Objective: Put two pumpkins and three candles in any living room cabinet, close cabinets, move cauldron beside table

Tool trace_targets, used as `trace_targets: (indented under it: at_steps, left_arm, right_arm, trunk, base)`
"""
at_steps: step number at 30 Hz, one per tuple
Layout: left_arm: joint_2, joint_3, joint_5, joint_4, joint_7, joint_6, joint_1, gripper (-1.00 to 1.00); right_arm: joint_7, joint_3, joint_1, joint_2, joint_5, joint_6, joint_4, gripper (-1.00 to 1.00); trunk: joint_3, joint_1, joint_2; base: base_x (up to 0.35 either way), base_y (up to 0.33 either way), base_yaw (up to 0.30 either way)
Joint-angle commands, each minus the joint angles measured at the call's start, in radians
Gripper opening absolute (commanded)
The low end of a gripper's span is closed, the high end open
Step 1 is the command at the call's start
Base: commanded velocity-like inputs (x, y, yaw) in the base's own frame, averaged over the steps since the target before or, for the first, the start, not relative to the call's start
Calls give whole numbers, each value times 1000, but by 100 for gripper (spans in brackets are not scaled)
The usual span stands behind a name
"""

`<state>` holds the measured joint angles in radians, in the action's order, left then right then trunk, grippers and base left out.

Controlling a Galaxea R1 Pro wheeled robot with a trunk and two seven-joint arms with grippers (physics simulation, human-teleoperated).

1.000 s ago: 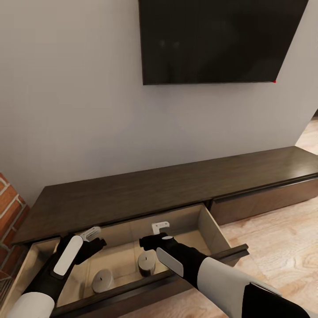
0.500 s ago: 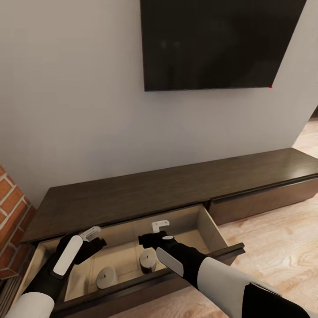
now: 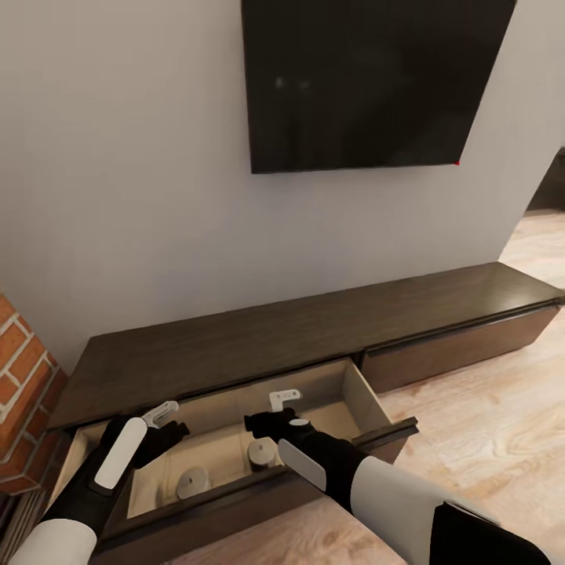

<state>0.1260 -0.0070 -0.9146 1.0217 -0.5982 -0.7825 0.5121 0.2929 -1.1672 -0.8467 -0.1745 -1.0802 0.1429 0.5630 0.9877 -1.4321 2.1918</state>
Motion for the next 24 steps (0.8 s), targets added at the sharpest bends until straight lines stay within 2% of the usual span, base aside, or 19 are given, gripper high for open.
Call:
trace_targets:
  at_steps: [1,24]
  left_arm:
    - [0,-1,-10,2,-10,-1,0,100]
    - [0,-2,-10,14,-10,-1,0,100]
  right_arm:
    - [7,-5,-2,0,-4,-6,1,100]
    - [-3,-4,-2,0,-6,-49,-3,100]
  trunk:
    - [-3,5,-7]
    - [-102,93,-168]
  base:
    - [-220,32,-198]
    - [-17,2,-207]
